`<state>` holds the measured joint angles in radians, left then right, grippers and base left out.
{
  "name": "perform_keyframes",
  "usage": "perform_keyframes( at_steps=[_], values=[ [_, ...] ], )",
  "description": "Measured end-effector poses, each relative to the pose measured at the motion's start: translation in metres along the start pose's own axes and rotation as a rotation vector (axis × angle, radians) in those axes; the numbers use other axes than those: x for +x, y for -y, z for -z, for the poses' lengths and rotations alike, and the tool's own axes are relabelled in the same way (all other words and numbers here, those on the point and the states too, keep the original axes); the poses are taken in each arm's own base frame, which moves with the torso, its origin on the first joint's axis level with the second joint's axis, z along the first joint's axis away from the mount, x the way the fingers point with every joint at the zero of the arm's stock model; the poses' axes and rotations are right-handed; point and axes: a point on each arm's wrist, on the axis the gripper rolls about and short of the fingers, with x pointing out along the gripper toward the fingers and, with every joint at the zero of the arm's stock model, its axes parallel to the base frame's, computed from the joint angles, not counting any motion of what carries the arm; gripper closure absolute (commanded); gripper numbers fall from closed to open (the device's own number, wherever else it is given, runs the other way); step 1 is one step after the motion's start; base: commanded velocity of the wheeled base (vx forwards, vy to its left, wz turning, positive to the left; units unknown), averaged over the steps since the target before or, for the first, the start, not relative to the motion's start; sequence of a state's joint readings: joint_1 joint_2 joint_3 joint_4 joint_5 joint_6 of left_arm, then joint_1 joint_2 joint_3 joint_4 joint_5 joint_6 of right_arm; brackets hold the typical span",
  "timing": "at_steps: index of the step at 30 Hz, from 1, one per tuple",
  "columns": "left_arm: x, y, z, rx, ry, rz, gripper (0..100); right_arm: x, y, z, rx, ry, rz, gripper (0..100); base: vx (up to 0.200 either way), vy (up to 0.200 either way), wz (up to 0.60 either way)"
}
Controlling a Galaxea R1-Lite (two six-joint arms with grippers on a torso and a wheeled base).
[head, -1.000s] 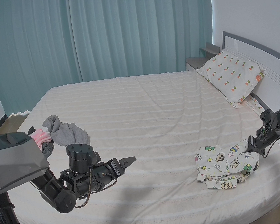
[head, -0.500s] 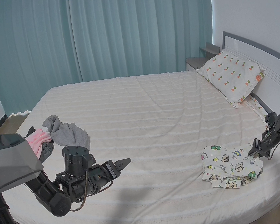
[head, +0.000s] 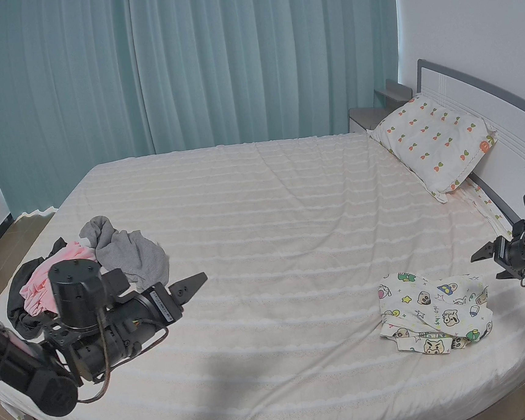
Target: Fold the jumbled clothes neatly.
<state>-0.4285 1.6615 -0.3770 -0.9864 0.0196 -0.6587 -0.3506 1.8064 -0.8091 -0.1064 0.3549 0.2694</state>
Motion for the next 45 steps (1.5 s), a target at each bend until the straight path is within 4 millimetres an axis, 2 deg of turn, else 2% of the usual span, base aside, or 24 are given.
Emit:
perform_keyframes(
  at_steps=[6,12,14,16,20,23,28,33,36,40,45],
  values=[
    [-0.047,0.008,-0.014,0.091,0.105,-0.081,0,-0.064,-0.02,0.019,-0.077,0.179,-0.069,0,0.0,0.0,0.0],
    [-0.106,0.01,-0.023,0.2,0.213,-0.17,0,-0.126,-0.036,0.052,-0.18,0.365,-0.157,0,0.0,0.0,0.0],
    [-0.132,0.007,-0.026,0.232,0.272,-0.215,0,-0.148,-0.041,0.07,-0.236,0.438,-0.194,0,0.0,0.0,0.0],
    [-0.146,0.004,-0.027,0.247,0.308,-0.244,0,-0.16,-0.044,0.081,-0.271,0.48,-0.216,0,0.0,0.0,0.0],
    [-0.186,-0.005,-0.026,0.291,0.415,-0.339,0,-0.188,-0.048,0.117,-0.382,0.56,-0.286,0,0.0,0.0,0.0],
    [-0.214,-0.012,-0.018,0.334,0.483,-0.42,0,-0.204,-0.048,0.146,-0.47,0.599,-0.351,0,0.0,0.0,0.0],
    [-0.252,-0.024,0.006,0.406,0.556,-0.537,0,-0.219,-0.034,0.196,-0.572,0.635,-0.419,0,0.0,0.0,0.0],
    [-0.266,-0.035,0.036,0.472,0.565,-0.537,0,-0.216,-0.011,0.232,-0.595,0.712,-0.361,0,0.0,0.0,0.0],
    [-0.264,-0.044,0.055,0.516,0.534,-0.473,0,-0.206,0.002,0.247,-0.573,0.759,-0.262,0,0.0,0.0,0.0],
    [-0.251,-0.061,0.082,0.549,0.451,-0.39,0,-0.186,0.017,0.257,-0.538,0.795,-0.141,0,0.0,0.0,0.0],
    [-0.245,-0.067,0.094,0.592,0.401,-0.288,0,-0.174,0.023,0.262,-0.537,0.81,-0.098,0,0.0,0.0,0.0]
  ],
)
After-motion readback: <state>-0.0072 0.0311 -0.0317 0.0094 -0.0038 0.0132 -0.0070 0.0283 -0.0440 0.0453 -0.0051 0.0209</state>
